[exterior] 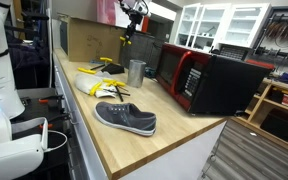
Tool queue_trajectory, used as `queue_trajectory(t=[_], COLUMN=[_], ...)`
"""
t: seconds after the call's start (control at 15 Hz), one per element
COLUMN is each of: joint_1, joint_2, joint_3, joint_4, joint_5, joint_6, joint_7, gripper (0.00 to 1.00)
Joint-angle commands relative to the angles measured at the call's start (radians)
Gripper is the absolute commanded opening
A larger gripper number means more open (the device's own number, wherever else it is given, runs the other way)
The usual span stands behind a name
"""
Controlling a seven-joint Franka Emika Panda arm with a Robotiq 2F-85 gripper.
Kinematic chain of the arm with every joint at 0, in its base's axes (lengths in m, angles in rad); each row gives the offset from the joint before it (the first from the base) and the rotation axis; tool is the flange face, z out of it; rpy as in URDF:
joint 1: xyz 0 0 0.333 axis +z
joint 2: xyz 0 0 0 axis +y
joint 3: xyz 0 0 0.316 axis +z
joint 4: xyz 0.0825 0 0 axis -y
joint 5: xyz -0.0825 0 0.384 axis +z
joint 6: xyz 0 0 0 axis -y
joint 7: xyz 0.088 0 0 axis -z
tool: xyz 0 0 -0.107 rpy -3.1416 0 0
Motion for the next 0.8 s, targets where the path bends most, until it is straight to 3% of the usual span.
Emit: queue_trajectory(t=[0.0,0.47,0.67,0.73], joint_1=[0.054,0.139,0.134,0.141], joint_2=[0.017,0.062,0.097,0.064], joint_3=[0.008,0.026,0.031,0.031], joint_4=[0.060,0.100,0.127,0.072], joint_5=[-0.059,-0.184,-0.183,-0.185], joint_6=[-0.016,-0.018,-0.058,-0.010], joint_7=[0.081,0.196,0.155,0.173], gripper=[0.04,0.04,0.04,0.16])
